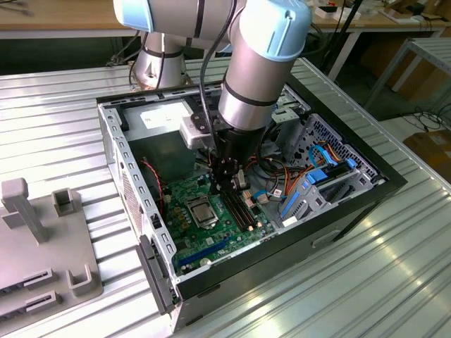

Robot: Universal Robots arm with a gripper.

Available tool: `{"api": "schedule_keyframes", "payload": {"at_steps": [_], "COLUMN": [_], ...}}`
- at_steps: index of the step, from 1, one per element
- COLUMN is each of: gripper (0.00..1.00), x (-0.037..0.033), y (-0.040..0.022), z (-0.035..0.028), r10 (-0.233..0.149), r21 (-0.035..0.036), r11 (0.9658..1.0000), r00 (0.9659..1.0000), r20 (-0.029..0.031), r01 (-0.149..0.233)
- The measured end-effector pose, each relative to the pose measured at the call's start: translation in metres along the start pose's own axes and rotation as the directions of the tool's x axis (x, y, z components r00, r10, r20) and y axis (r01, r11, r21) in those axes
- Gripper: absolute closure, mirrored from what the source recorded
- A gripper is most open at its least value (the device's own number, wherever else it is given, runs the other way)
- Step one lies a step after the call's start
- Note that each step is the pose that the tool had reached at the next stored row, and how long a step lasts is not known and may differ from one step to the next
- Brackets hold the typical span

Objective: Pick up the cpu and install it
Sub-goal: 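Install the first cpu locking lever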

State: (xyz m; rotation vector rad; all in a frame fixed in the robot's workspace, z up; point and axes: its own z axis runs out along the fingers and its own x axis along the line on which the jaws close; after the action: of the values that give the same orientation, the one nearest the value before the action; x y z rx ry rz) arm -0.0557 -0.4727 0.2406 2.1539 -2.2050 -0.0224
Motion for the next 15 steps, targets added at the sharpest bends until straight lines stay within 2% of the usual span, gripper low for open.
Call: {"api": "schedule_keyframes", "payload": {"at_steps": [2,5,11,15], "gripper": [0.89,0.89,0.89,0.89], "x": [0.0003,0.0036,0.0102,0.0147], "y": [0.0,0.0001,0.0003,0.0002], "z": [0.0003,0.0003,0.001,0.0018], "r10": [-0.03,-0.051,-0.069,-0.077], "r21": [0.0016,0.0025,0.0029,0.003], "r11": [0.9996,0.9987,0.9976,0.997], "r00": [0.9996,0.9987,0.9976,0.9969], "r20": [-0.0013,-0.0028,-0.005,-0.0095], "r01": [0.03,0.051,0.069,0.077]}}
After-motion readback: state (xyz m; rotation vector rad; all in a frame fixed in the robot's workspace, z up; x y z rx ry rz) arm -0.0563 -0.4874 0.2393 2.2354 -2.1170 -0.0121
